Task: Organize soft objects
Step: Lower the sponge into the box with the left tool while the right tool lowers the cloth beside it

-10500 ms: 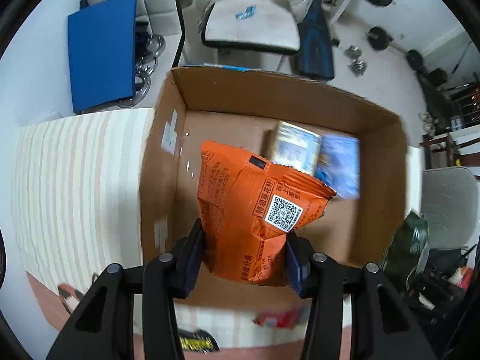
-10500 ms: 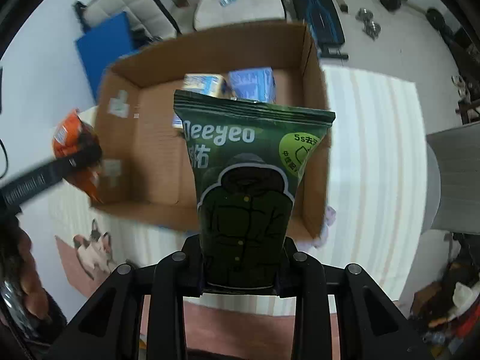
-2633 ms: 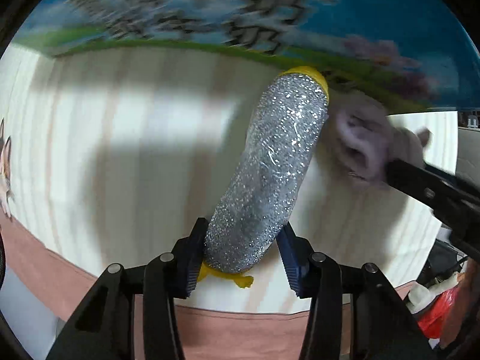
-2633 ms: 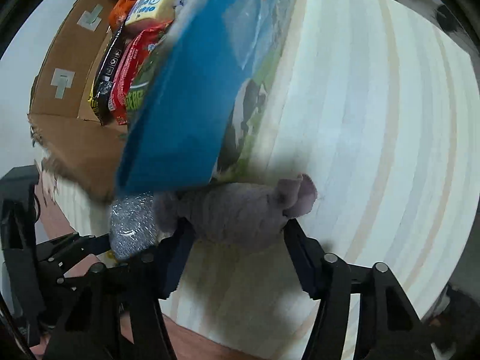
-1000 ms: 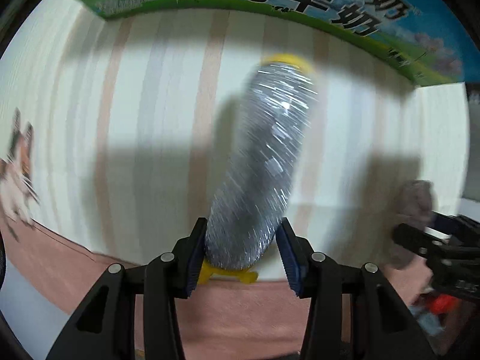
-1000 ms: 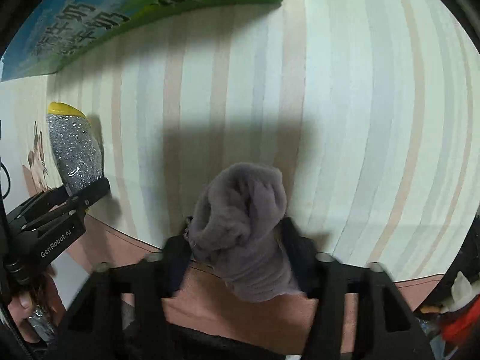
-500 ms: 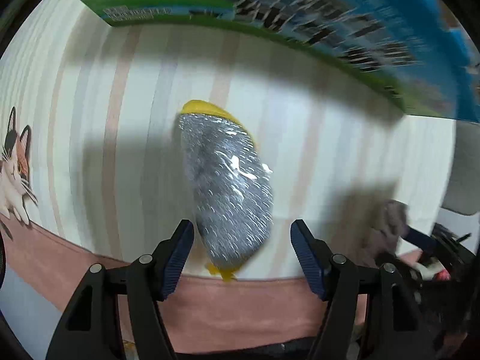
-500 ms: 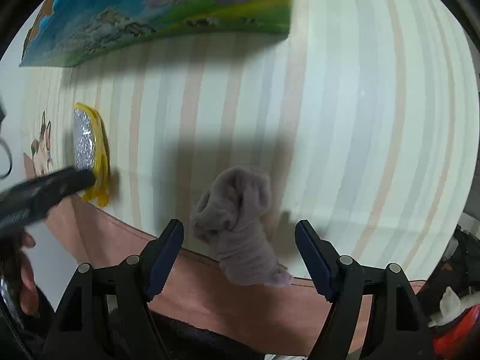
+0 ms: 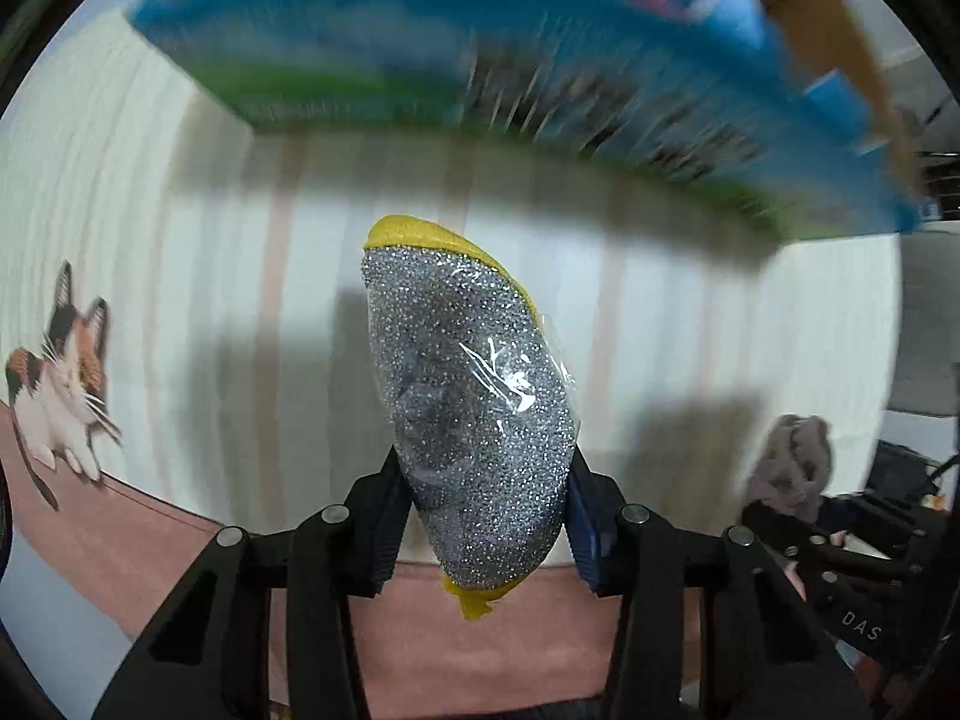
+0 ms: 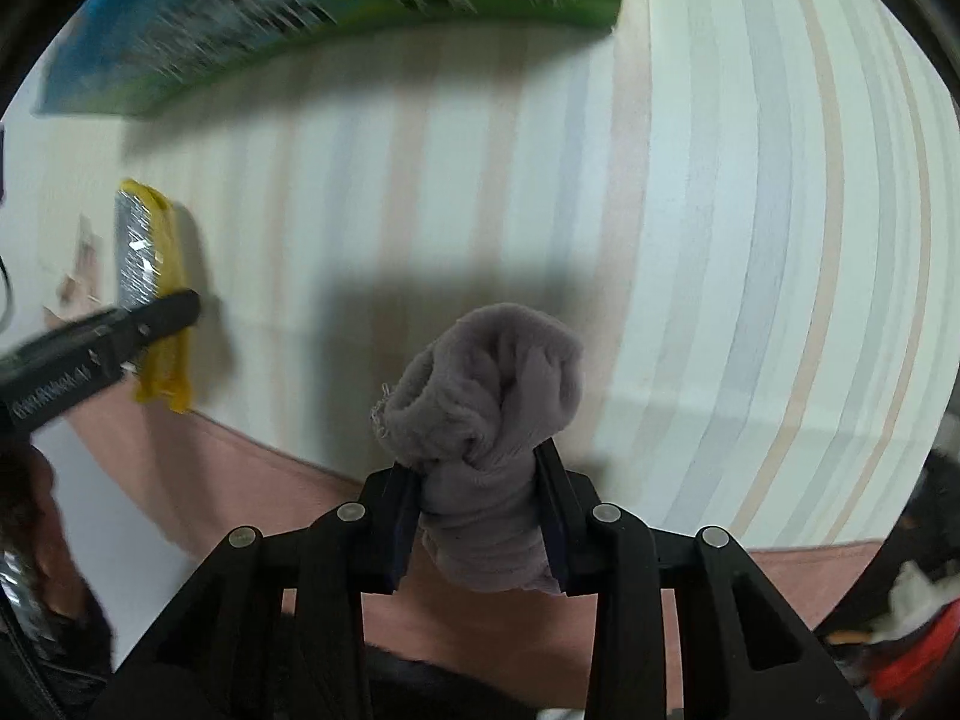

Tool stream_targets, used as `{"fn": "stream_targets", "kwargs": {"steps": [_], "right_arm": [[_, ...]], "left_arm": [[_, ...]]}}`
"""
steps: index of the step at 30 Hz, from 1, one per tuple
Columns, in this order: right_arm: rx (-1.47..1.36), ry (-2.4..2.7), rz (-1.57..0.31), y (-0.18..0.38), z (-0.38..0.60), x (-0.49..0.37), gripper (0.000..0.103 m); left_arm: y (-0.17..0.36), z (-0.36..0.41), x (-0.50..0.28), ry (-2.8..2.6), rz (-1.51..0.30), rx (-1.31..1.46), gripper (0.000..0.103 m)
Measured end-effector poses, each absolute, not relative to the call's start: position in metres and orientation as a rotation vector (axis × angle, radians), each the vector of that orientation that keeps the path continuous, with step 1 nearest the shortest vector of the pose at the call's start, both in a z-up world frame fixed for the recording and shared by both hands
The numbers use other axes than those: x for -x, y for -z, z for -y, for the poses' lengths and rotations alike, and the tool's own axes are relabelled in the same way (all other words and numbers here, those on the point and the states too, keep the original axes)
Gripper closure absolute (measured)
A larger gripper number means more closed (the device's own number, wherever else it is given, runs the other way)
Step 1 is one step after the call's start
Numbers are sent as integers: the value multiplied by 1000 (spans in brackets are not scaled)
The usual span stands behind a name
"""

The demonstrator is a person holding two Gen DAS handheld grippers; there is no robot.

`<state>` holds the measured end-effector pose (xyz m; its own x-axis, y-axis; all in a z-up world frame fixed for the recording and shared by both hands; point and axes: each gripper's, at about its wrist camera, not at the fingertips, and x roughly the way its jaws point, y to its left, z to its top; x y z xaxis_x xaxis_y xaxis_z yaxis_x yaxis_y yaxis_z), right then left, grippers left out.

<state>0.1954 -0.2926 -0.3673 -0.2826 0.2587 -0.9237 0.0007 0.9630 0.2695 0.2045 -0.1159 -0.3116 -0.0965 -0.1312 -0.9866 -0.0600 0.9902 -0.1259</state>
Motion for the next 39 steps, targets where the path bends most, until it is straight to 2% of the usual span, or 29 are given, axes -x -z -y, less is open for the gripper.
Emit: {"fn": "stream_targets", "kwargs": {"steps": [5, 10, 13, 18, 26, 34, 37, 39], "right_arm": [[-431, -349, -1677, 283, 285, -223, 66], [-566, -403, -1524, 231, 264, -275, 66], [-600, -378, -1466, 225, 255, -323, 66], [-635, -345, -1476, 258, 221, -367, 66], [-661, -326, -1538, 314, 176, -392, 66], [-650, -315, -1568, 330, 157, -403, 66], [-650, -320, -1592, 335, 153, -406, 62], [-648, -312, -1594, 336, 153, -407, 54]], "left_arm": [[224, 114, -240, 130, -1540, 96, 60], [179, 103, -317, 106, -1482, -42, 60], [186, 95, -362, 47, -1471, -180, 60], [218, 90, -420, 4, -1532, -292, 60], [258, 87, -457, -15, -1580, -416, 60], [285, 86, -470, 8, -1661, -404, 58], [290, 88, -473, 18, -1686, -411, 56], [289, 85, -474, 15, -1706, -370, 55]]}}
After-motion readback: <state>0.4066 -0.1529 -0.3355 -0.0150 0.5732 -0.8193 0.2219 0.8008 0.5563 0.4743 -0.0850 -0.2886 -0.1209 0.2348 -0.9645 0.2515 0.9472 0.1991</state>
